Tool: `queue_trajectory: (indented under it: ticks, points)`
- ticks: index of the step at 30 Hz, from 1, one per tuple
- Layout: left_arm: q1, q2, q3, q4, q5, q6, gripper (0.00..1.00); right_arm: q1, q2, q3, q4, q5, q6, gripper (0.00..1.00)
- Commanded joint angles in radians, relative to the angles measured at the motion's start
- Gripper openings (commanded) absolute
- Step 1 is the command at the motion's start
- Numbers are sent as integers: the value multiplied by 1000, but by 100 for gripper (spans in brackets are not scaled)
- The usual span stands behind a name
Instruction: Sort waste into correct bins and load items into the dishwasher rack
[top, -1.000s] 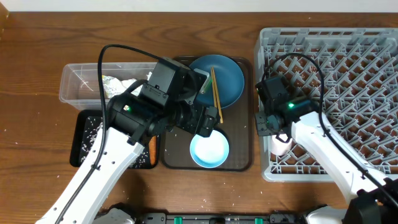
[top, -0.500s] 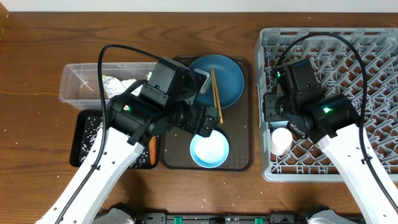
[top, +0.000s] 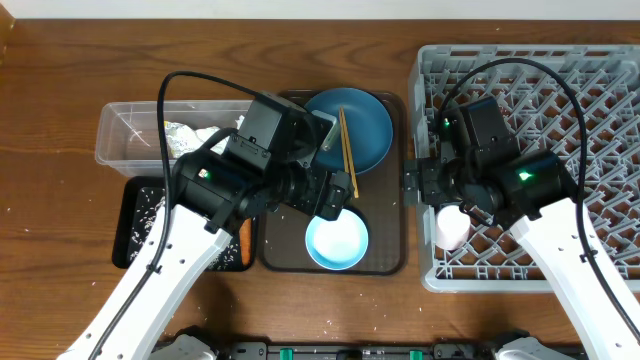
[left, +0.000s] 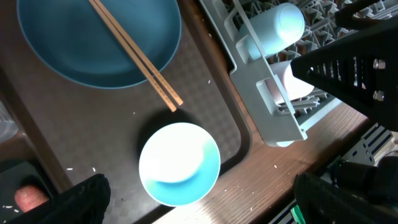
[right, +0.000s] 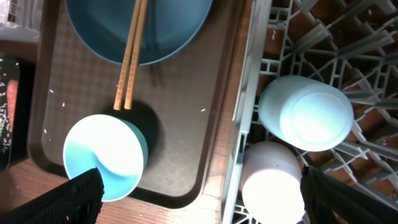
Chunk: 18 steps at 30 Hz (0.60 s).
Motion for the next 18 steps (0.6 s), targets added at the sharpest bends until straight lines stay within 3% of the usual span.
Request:
queue_trajectory:
  ticks: [1,7,12,15,18]
  points:
    - [0,1,-1,-2,-7,6,96,10,2,1,0,-34,-4,99]
    - [20,-7,1,32,-79,6,96,38,2,-11,6,-116,-4,99]
    - [133,-47,2,7,-84,-25,96,90,3,-50,67,-137,-5,98]
    - [232,-78,2,-8,-84,-34,97,130,4,-78,131,-137,-4,94]
    - [325,-102,2,-26,-85,-35,96,169,11,-108,202,-133,-4,82]
